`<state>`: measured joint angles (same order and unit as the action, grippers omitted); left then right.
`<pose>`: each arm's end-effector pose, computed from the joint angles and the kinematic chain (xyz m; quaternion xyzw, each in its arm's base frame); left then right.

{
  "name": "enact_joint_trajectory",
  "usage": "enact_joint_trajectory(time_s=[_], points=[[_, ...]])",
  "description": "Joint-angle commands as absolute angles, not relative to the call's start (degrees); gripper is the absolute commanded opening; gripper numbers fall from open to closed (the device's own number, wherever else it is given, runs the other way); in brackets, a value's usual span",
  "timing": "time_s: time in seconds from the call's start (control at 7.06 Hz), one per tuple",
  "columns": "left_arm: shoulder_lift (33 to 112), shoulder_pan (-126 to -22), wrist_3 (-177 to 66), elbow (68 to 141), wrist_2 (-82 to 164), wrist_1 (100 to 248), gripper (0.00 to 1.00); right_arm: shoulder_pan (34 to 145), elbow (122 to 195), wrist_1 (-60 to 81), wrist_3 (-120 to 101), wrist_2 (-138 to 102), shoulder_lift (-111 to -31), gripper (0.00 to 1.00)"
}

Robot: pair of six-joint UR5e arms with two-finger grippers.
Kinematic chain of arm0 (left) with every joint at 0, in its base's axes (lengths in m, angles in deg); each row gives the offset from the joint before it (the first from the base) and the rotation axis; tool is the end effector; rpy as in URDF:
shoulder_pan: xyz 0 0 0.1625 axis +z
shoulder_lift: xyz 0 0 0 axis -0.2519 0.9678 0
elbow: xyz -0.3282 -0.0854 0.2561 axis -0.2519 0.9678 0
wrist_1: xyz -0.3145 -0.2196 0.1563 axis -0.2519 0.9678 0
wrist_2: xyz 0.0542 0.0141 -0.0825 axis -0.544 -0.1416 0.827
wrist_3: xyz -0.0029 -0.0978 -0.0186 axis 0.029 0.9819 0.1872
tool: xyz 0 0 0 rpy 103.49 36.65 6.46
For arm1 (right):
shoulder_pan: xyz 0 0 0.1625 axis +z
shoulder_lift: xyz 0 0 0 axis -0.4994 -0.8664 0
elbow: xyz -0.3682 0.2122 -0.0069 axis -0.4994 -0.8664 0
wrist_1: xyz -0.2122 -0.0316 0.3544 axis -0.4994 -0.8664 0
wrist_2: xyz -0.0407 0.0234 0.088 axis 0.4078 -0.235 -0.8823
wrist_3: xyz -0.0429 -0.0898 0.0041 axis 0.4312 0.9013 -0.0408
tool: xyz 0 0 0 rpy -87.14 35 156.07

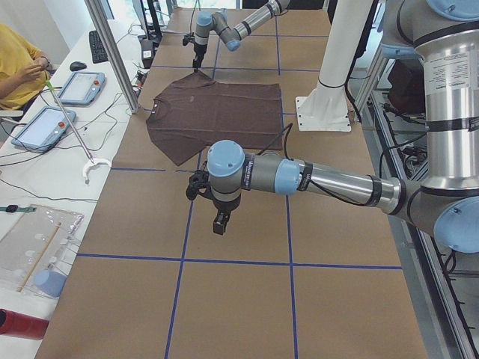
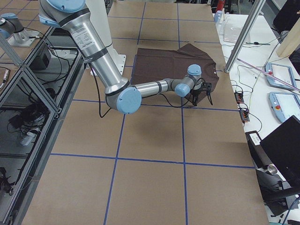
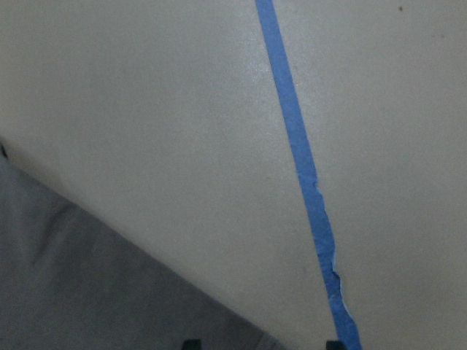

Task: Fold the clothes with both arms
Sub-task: 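Move the right gripper over the sleeve nearest it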

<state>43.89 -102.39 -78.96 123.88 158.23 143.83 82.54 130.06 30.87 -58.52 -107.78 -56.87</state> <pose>-0.0420 -0.4270 0.5578 0.0826 0.4080 0.1143 0.9020 -0.3874 -0.6624 0.4574 0.0754 -0.3904 0.1537 0.9046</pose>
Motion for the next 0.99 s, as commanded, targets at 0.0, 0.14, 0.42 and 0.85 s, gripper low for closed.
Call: enact_joint_trajectory(time_s=[0.0,0.14,0.42,0.85], points=[[43.89,-102.48,-79.05,123.79,158.23,143.83,1.0,82.34,129.37,30.86,-58.44,-107.7,-56.82,0.65],[43.8,-102.39,-78.96,123.87,158.23,143.83,1.0,82.25,129.36,30.86,-58.44,-107.7,-56.82,0.65],[43.62,-102.48,-79.05,123.88,158.31,143.83,1.0,81.91,129.1,30.86,-58.44,-107.61,-56.82,0.59],[43.36,-102.48,-79.13,124.05,158.32,143.83,1.0,81.9,129.27,30.86,-58.44,-107.44,-56.74,0.0]])
